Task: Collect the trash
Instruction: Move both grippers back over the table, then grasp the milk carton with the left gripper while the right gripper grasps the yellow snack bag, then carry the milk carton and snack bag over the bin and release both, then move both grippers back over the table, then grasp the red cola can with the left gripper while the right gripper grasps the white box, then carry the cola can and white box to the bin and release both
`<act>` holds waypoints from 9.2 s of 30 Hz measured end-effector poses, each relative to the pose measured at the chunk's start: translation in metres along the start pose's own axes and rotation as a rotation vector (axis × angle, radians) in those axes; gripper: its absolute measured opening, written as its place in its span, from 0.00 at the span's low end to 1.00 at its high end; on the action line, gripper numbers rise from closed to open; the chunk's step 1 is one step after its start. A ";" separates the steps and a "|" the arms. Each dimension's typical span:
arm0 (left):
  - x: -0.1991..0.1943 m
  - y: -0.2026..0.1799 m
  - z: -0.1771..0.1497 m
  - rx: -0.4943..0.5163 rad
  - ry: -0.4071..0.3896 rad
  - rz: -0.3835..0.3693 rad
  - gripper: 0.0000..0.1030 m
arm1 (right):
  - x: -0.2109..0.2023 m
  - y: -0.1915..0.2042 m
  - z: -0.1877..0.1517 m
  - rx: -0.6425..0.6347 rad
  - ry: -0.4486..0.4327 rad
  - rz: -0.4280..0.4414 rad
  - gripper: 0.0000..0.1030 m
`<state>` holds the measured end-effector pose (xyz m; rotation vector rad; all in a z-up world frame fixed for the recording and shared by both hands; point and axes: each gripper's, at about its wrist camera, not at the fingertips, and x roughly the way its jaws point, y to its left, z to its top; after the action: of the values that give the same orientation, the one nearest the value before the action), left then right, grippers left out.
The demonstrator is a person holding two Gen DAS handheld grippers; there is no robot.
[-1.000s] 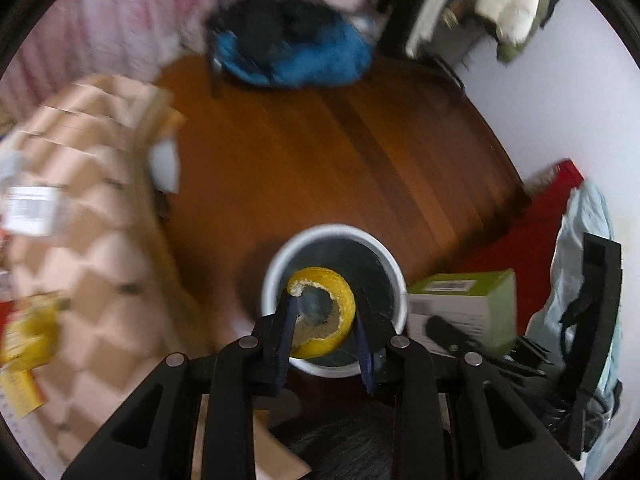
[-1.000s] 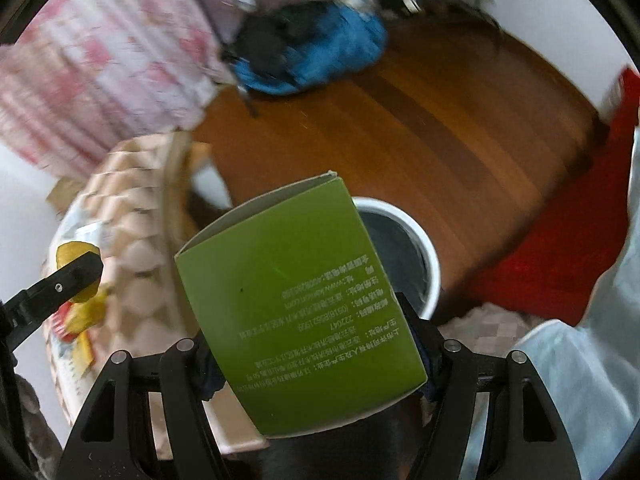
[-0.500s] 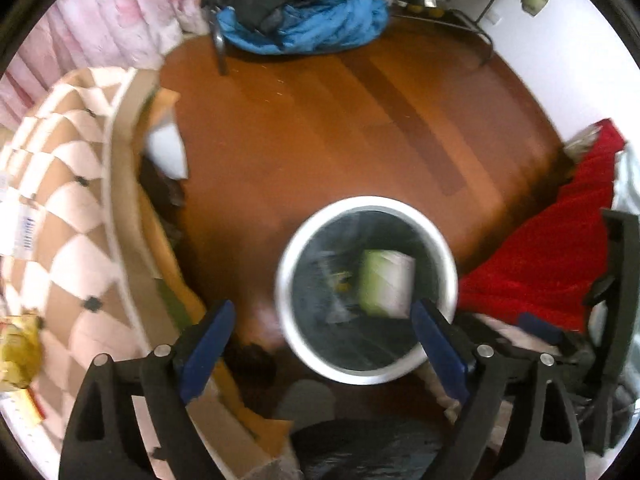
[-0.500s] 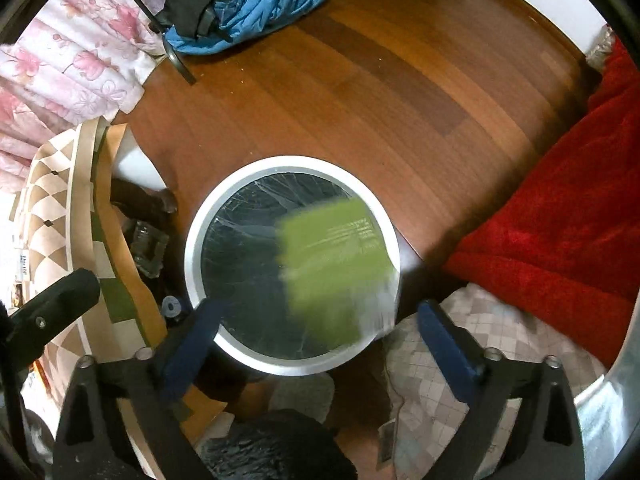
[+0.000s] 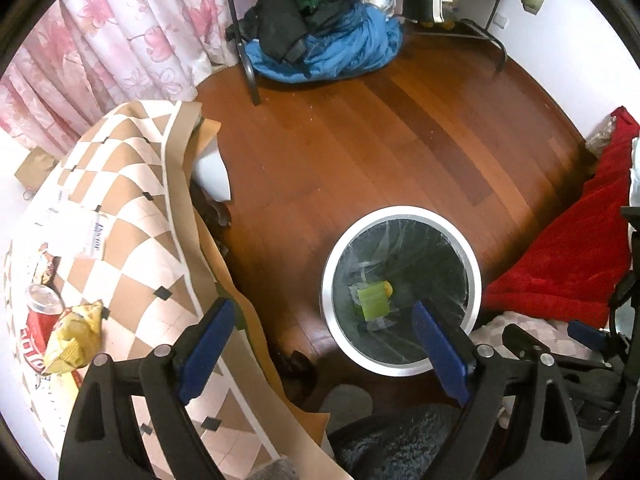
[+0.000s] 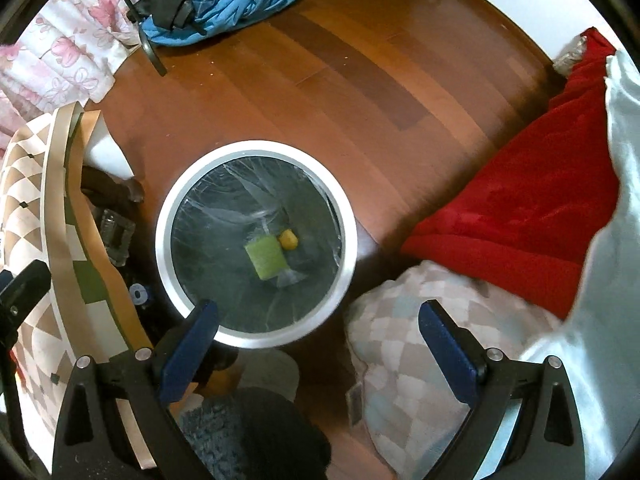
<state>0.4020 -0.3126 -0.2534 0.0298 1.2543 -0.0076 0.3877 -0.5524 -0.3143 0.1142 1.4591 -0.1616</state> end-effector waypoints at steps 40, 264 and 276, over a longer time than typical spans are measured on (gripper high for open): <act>-0.089 0.388 -0.165 -0.689 -0.001 0.352 0.88 | -0.137 0.321 -0.069 -0.375 -0.048 0.392 0.98; -0.014 0.370 -0.104 -0.498 -0.002 0.180 0.32 | -0.026 0.477 -0.032 -0.783 0.122 0.184 0.67; -0.070 0.351 -0.114 -0.484 -0.129 0.235 0.32 | -0.092 0.462 -0.069 -0.767 -0.155 0.246 0.52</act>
<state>0.2791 0.0402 -0.2159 -0.2394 1.0907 0.4894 0.3934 -0.0820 -0.2401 -0.3369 1.2544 0.5775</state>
